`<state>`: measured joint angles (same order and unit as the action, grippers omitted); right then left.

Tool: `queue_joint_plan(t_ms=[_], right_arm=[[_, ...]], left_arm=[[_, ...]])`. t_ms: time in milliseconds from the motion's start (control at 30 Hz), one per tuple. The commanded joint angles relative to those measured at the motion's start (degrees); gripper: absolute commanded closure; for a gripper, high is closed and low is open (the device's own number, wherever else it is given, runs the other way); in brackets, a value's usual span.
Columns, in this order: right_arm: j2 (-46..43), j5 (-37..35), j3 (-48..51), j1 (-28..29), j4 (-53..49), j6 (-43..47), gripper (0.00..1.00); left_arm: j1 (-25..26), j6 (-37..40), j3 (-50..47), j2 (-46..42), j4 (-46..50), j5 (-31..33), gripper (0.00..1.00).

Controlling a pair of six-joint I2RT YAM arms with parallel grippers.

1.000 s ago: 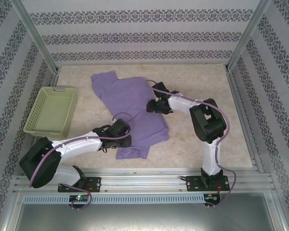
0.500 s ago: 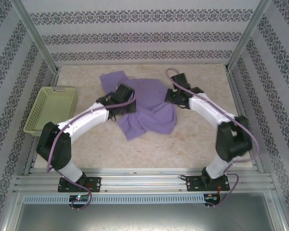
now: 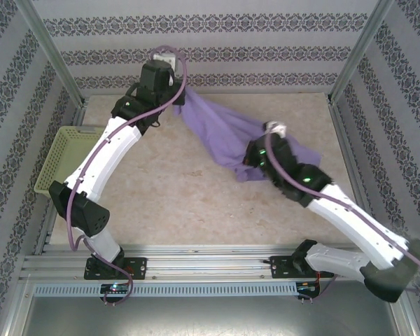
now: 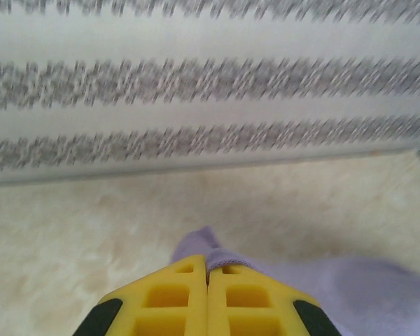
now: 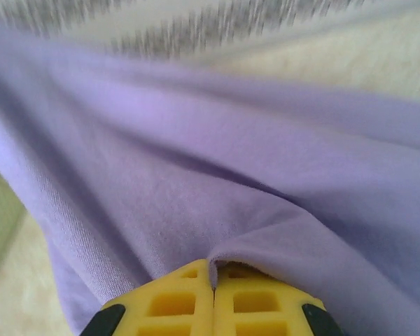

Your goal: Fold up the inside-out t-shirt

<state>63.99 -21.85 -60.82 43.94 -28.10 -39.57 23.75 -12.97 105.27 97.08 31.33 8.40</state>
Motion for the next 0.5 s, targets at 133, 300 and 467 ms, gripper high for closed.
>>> queue_joint_plan(t_ms=[133, 300, 467], right_arm=[[16.6, 5.5, 3.5, 10.1, 2.3, -6.6, 0.75], [14.6, 2.0, -1.2, 5.2, -2.5, 2.8, 0.38], [17.3, 8.0, -4.3, -12.8, -2.5, 9.8, 0.35]], left_arm=[[-7.0, -2.7, -23.7, -6.3, -6.9, -1.2, 1.0], [-7.8, -8.4, -36.1, -9.7, -8.5, -4.6, 1.0], [-7.8, -12.2, -46.1, -14.8, -11.9, -7.2, 1.0]])
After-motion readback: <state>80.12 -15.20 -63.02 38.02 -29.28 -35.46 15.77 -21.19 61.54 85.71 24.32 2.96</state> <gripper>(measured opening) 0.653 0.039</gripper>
